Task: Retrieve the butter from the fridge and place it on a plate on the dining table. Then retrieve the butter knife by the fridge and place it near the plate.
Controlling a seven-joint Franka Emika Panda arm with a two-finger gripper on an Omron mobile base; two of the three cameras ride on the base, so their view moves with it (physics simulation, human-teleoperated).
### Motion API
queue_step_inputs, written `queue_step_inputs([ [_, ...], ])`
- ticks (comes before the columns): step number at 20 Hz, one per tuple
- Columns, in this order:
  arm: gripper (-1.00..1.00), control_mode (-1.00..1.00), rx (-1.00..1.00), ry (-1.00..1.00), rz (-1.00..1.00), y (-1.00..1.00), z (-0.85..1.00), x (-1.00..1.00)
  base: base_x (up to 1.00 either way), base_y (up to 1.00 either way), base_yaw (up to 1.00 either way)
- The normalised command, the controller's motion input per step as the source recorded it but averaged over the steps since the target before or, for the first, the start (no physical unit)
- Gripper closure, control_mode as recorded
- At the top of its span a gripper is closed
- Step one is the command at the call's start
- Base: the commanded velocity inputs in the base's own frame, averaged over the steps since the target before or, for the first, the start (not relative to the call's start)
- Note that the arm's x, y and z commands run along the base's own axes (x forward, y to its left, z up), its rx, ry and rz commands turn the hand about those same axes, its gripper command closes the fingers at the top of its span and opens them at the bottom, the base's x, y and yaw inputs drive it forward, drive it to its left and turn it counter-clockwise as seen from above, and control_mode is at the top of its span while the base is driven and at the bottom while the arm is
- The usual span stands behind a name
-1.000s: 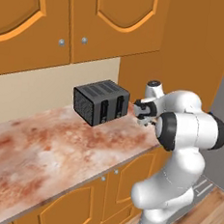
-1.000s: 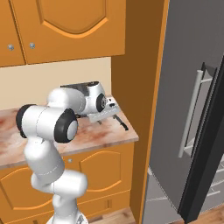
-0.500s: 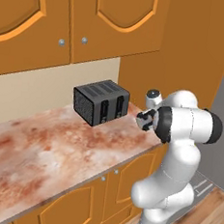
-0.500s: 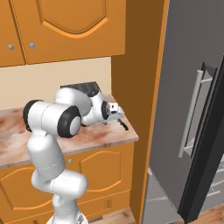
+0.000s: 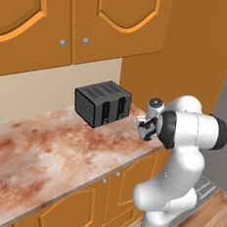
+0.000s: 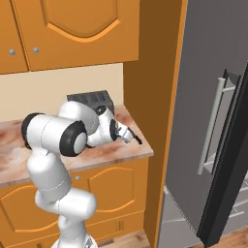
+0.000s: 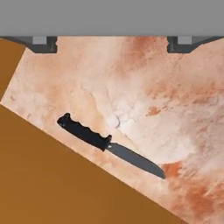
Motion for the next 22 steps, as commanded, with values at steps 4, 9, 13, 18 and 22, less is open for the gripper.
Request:
queue_step_inputs([
  [4, -1.0, -1.0, 0.35, 0.0, -0.35, -0.33, 0.79, 0.0, 0.0, 0.0, 0.0],
  [9, -1.0, -1.0, 0.08, 0.14, -0.14, -0.05, 0.85, 0.16, 0.0, 0.0, 0.0],
  [13, -1.0, -1.0, 0.0, -0.03, -0.01, -0.05, -0.08, 0.06, 0.0, 0.0, 0.0],
  [18, -1.0, -1.0, 0.0, -0.08, -0.04, -0.1, -0.41, 0.14, 0.0, 0.0, 0.0],
  [22, -1.0, -1.0, 0.0, -0.04, -0.05, 0.0, -0.43, 0.15, 0.0, 0.0, 0.0],
])
